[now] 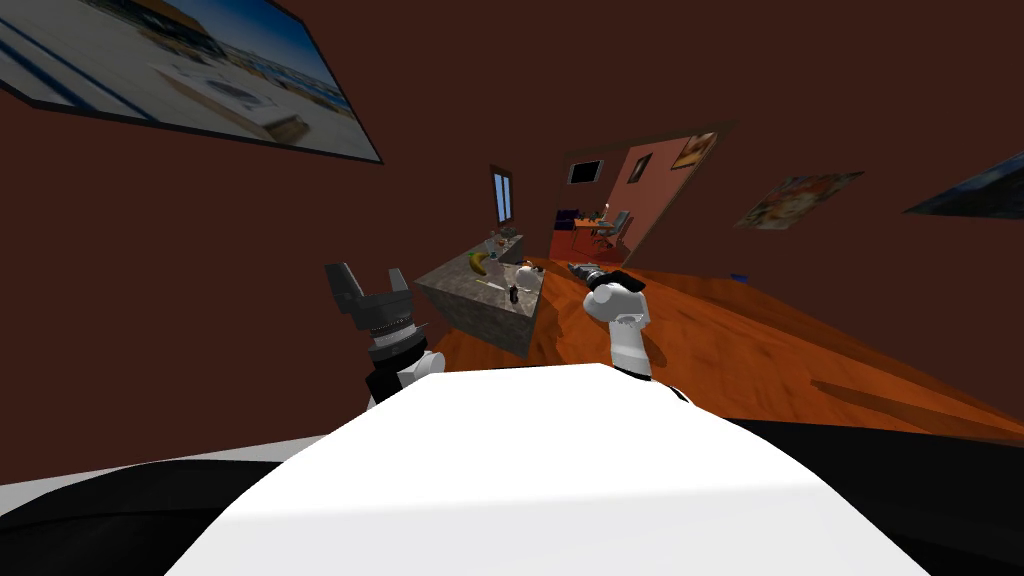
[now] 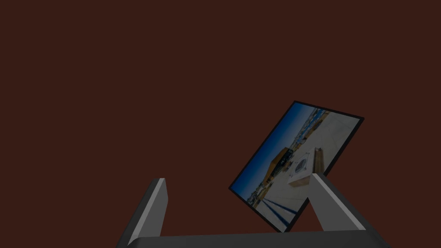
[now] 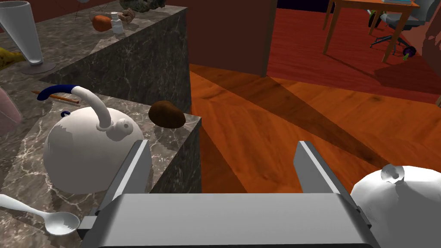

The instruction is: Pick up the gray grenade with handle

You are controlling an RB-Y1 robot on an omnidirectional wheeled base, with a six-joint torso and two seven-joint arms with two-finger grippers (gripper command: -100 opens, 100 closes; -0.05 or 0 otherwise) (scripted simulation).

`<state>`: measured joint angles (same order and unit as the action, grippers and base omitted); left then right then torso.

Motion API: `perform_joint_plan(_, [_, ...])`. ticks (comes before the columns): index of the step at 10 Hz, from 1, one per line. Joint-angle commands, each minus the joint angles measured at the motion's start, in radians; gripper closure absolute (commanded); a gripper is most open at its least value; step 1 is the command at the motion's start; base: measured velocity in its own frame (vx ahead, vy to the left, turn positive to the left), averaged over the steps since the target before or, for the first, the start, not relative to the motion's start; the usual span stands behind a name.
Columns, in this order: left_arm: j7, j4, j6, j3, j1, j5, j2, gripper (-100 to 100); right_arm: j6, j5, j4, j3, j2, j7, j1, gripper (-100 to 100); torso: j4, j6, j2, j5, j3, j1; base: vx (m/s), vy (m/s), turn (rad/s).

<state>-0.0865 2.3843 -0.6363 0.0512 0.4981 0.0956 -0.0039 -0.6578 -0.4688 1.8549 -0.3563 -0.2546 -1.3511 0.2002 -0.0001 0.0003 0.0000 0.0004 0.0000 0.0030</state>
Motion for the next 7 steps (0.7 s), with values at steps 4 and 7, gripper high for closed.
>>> perform_joint_plan(4, [0.0,0.0,0.0,0.0,0.0,0.0,0.0,0,-0.128,-0.036,-0.063,-0.043,-0.003,-0.109,0.072,-100,0.0,0.0,-0.001,0.0,0.0,0.0,-0.005,0.045,0.013])
perform_joint_plan(7, [0.0,0.0,0.0,0.0,0.0,0.0,0.0,0,-0.21,-0.052,-0.094,-0.063,-0.003,-0.156,0.104,-100,0.0,0.0,0.0,0.0,0.0,0.002,-0.009,0.062,0.012])
